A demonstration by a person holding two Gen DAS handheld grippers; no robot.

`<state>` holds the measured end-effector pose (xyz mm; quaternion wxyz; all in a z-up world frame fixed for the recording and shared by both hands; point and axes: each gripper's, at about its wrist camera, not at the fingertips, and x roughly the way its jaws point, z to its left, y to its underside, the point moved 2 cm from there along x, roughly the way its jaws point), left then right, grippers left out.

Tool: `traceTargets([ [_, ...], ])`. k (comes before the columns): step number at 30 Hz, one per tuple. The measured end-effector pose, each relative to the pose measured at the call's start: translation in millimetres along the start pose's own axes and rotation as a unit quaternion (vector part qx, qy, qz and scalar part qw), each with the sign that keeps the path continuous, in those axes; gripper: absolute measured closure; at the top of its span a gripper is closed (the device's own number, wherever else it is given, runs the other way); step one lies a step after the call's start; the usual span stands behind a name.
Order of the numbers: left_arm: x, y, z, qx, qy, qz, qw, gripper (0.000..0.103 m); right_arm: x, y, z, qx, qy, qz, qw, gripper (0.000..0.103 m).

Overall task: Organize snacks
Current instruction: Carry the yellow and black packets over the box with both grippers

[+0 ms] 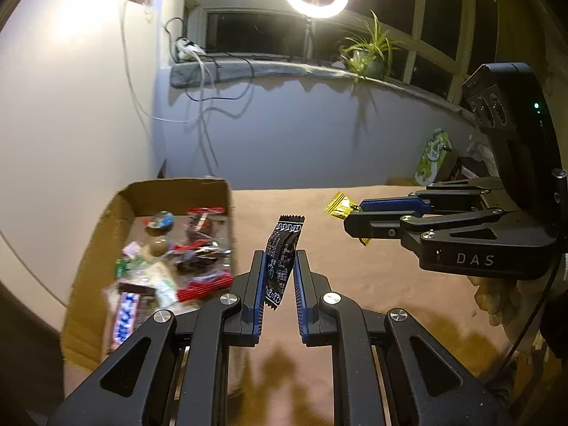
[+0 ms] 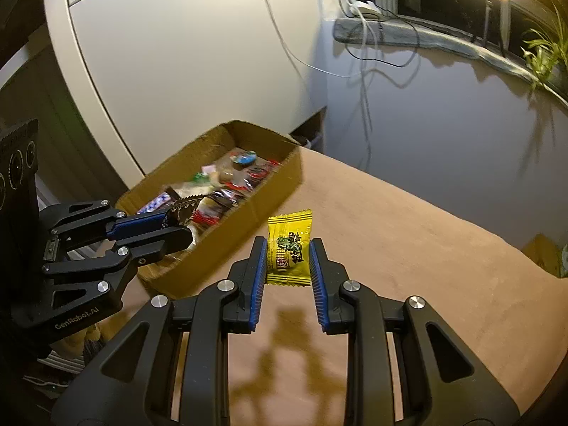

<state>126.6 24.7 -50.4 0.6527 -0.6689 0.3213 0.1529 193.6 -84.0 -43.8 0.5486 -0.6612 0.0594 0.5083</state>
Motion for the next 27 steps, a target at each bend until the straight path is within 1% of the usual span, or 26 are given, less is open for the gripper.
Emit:
traceTargets([
  [6, -15.9, 0.5, 26.0, -0.010, -0.015, -0.014, 0.9997, 0.089, 14.6, -14.7, 28.2, -0.010, -0.015, -0.002, 1.000, 0.078],
  [12, -21.8, 0.4, 50.0, -0.022, -0.024, -0.019, 0.9993, 0.089, 35.6, -28.7, 53.1, -0.021, -0.030, 0.001, 0.999, 0.078],
  [19, -19.2, 0.4, 76.0, -0.035, -0.035, -0.021, 0.9986, 0.089, 59.7, -38.9, 70.1, -0.028, -0.043, 0.011, 0.999, 0.078],
  [27, -16.5, -1.2, 93.5, -0.044, -0.044, -0.024, 0.9977, 0.089, 85.3, -51.5, 81.1, -0.036, -0.055, 0.021, 0.998, 0.078],
])
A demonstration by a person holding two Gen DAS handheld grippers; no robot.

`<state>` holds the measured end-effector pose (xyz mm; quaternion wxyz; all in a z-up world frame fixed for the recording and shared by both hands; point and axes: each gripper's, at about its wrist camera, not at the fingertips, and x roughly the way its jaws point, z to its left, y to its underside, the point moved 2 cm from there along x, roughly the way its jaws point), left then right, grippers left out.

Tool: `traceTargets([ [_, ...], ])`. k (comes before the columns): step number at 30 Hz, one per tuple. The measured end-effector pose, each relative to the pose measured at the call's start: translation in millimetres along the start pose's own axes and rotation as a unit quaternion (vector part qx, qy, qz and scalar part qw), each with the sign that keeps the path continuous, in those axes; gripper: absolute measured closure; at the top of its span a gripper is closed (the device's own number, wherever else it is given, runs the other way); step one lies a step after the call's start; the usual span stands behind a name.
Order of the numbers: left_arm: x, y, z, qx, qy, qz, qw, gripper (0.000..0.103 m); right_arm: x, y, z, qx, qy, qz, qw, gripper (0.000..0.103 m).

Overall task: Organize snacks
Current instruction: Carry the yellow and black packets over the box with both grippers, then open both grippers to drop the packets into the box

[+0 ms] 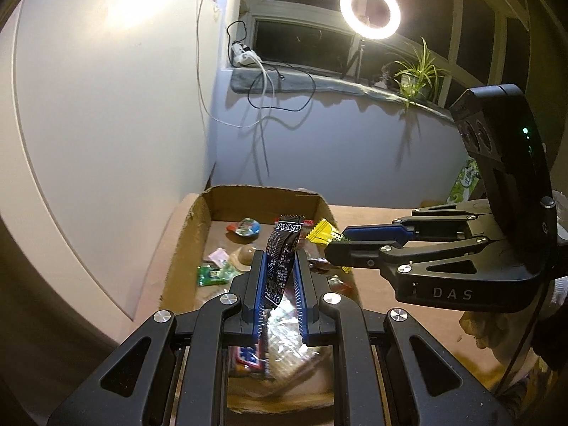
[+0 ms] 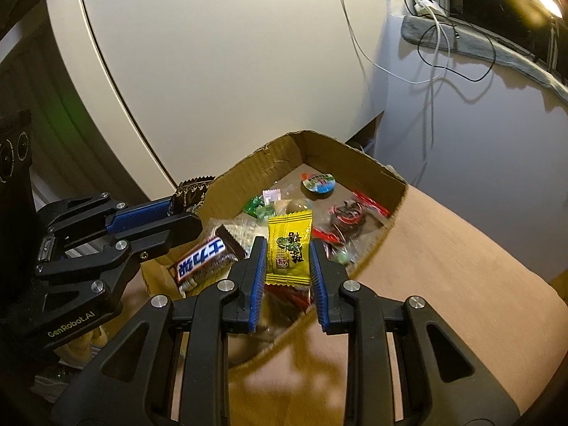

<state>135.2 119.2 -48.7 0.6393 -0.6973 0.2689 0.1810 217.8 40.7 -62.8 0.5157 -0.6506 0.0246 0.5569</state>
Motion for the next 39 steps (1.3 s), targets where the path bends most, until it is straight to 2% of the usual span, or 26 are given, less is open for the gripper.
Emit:
traceTargets([
  [18, 10.2, -3.2, 11.9, -0.008, -0.012, 0.006, 0.9999, 0.089, 26.0, -8.4, -2.5, 0.001, -0.010, 0.016, 1.000, 0.078],
  [20, 9.7, -3.4, 12.3, -0.009, -0.014, 0.006, 0.9998, 0.084, 26.2, -8.1, -3.3, 0.001, -0.009, 0.016, 1.000, 0.076],
  [22, 8.7, -3.9, 12.6, -0.009, -0.017, 0.004, 0.9998, 0.081, 24.7, -7.8, -4.0, 0.002, -0.007, 0.015, 1.000, 0.071],
  [24, 6.1, -4.2, 12.7, -0.011, -0.017, 0.003, 0.9998, 0.081, 22.6, -7.6, -4.7, 0.003, -0.005, 0.014, 1.000, 0.059],
  [26, 3.6, -4.5, 12.2, -0.010, -0.019, 0.001, 0.9998, 0.077, 18.4, -6.8, -4.9, 0.005, -0.002, 0.009, 1.000, 0.053],
  [28, 1.2, -4.9, 11.4, -0.011, -0.023, -0.002, 0.9997, 0.064, 14.3, -6.4, -4.7, 0.006, 0.001, 0.005, 1.000, 0.046],
  [29, -2.6, -4.8, 10.8, -0.012, -0.026, -0.006, 0.9996, 0.062, 10.8, -5.8, -4.4, 0.007, 0.004, 0.001, 1.000, 0.041],
  [32, -9.3, -4.4, 9.4, -0.014, -0.029, -0.011, 0.9994, 0.058, 2.0, -3.1, -2.0, 0.008, 0.009, -0.004, 1.000, 0.040],
  [34, -14.3, -3.8, 7.9, -0.017, -0.031, -0.014, 0.9993, 0.049, -4.5, -0.3, 0.3, 0.005, 0.017, -0.008, 1.000, 0.038],
  [36, -20.2, -1.9, 5.7, -0.019, -0.035, -0.018, 0.9990, 0.044, -12.1, 3.1, 1.4, 0.006, 0.025, -0.015, 1.000, 0.020],
  [39, -30.8, 3.2, 1.1, -0.024, -0.041, -0.025, 0.9986, 0.037, -27.9, 11.0, 2.4, 0.015, 0.030, -0.036, 0.999, 0.017],
])
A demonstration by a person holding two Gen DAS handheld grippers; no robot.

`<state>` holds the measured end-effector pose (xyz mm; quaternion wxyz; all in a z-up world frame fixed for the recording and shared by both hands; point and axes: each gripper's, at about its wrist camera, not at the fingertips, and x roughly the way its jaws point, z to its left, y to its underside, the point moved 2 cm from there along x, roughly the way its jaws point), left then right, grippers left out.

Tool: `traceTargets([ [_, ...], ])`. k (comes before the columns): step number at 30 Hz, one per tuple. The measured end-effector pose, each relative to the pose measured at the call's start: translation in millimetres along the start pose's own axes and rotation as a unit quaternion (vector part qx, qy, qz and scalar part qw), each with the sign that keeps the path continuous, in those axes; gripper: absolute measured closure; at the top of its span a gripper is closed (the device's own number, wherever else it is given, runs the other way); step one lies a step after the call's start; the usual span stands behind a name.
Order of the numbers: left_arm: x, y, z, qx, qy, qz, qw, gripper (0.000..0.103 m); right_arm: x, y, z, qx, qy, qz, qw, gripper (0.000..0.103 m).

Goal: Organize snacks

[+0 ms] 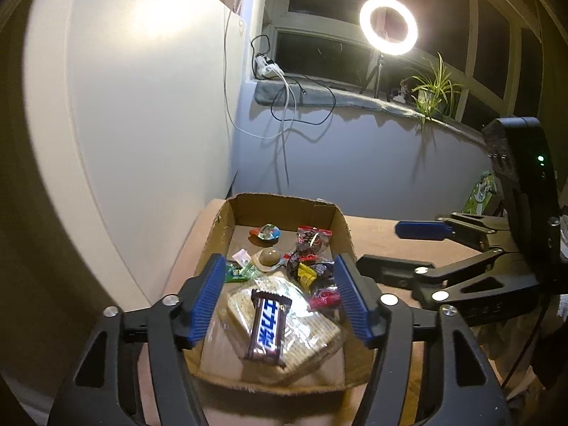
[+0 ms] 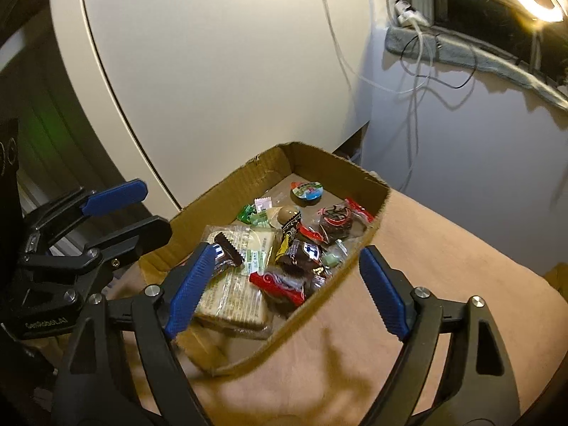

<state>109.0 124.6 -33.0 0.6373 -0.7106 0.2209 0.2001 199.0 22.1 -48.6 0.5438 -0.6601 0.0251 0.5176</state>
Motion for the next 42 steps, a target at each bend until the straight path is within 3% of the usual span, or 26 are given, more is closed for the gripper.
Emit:
traceTargets([
  [9, -28.2, 16.1, -16.3, -0.001, -0.023, -0.016, 0.9996, 0.023, -41.9, 27.0, 3.3, 0.007, 0.034, -0.040, 0.999, 0.017],
  [14, -40.4, 23.4, -25.1, 0.002, -0.041, -0.028, 0.9988, 0.022, -60.8, 42.7, 5.1, 0.008, 0.054, -0.053, 0.997, 0.015],
  [17, -46.0, 27.4, -27.8, 0.003, -0.052, -0.031, 0.9981, 0.021, -71.0, 53.6, 7.2, 0.008, 0.069, -0.064, 0.996, 0.004],
  [42, -55.6, 37.5, -41.9, -0.001, -0.062, -0.032, 0.9976, 0.020, -90.4, 83.9, -4.8, 0.041, 0.088, -0.065, 0.993, 0.004],
])
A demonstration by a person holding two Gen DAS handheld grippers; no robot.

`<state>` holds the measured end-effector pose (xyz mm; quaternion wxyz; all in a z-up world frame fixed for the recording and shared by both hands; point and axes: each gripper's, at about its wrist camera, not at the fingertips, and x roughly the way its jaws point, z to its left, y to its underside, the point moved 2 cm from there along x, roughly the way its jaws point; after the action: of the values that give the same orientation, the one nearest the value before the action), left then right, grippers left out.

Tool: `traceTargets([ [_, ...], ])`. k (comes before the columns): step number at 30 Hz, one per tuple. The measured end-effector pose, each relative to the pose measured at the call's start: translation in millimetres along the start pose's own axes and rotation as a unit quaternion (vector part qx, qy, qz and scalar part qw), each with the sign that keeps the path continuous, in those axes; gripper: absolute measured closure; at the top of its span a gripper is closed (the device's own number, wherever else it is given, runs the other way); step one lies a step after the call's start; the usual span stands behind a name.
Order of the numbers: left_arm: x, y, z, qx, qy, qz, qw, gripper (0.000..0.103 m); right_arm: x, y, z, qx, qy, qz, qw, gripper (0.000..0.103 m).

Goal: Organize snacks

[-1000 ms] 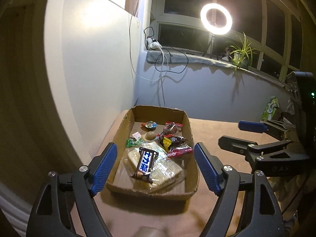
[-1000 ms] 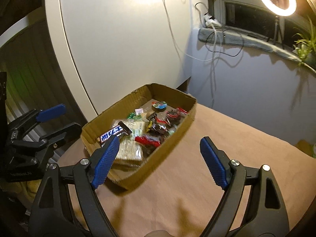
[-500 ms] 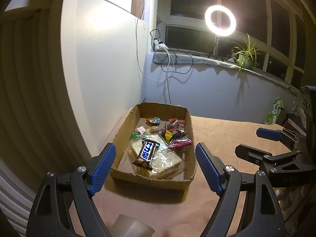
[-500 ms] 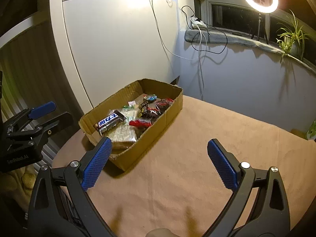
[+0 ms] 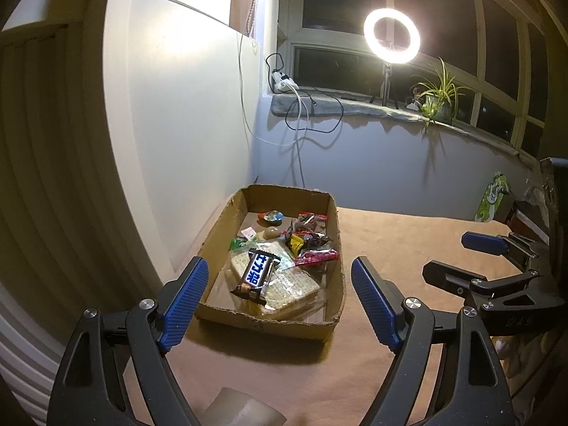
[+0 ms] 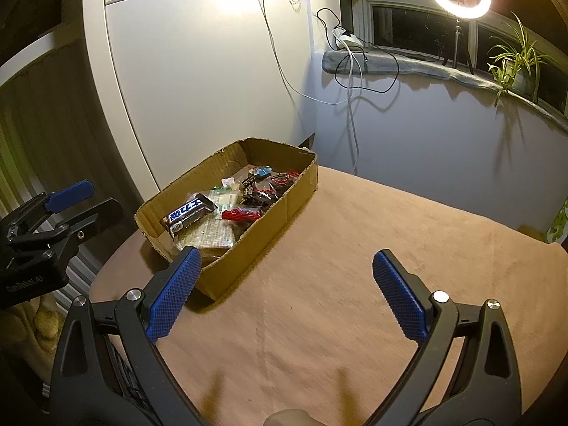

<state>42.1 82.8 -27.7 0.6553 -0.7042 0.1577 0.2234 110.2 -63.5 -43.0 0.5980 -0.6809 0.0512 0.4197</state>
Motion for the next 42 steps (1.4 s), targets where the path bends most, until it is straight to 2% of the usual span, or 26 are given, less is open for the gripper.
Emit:
traceTargets([
  [34, -2.4, 2.4, -4.8, 0.003, 0.001, 0.000, 1.0000, 0.020, -0.6, 4.1, 3.1, 0.000, -0.001, 0.000, 1.000, 0.004],
  [42, -8.4, 1.8, -5.9, 0.007, 0.004, -0.011, 0.9999, 0.020, 0.3, 8.0, 7.8, 0.001, 0.000, 0.001, 1.000, 0.004],
])
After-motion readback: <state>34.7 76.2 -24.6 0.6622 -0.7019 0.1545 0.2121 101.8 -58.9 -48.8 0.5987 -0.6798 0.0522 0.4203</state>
